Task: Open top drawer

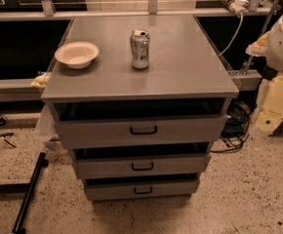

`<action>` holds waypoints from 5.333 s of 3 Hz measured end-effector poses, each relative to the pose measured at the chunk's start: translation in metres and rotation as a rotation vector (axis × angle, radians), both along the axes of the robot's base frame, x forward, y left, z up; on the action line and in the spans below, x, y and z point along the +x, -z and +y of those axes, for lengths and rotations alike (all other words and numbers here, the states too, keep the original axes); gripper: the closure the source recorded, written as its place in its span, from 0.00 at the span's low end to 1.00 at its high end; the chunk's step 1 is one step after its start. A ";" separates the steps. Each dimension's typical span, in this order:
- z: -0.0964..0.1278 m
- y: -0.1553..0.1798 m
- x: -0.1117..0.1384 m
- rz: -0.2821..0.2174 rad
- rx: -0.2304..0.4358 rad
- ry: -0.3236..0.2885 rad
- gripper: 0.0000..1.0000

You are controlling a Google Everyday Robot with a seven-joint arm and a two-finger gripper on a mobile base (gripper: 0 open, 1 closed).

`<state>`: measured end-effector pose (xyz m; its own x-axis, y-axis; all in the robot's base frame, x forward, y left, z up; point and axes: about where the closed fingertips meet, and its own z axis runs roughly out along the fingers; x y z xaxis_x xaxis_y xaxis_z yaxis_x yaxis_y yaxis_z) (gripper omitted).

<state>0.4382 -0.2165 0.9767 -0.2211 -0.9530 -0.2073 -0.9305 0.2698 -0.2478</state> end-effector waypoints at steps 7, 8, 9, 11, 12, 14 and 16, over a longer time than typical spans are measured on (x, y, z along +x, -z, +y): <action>0.069 0.223 0.085 -0.100 0.181 -0.157 0.00; 0.072 0.249 0.106 -0.094 0.180 -0.162 0.00; 0.073 0.265 0.129 -0.097 0.182 -0.166 0.00; 0.073 0.289 0.168 -0.079 0.184 -0.172 0.00; 0.070 0.305 0.169 -0.040 0.186 -0.162 0.00; 0.073 0.306 0.165 -0.014 0.180 -0.162 0.00; 0.068 0.313 0.153 0.089 0.153 -0.131 0.00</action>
Offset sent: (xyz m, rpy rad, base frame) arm 0.0108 0.0060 -0.0501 0.0482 -0.0304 0.0381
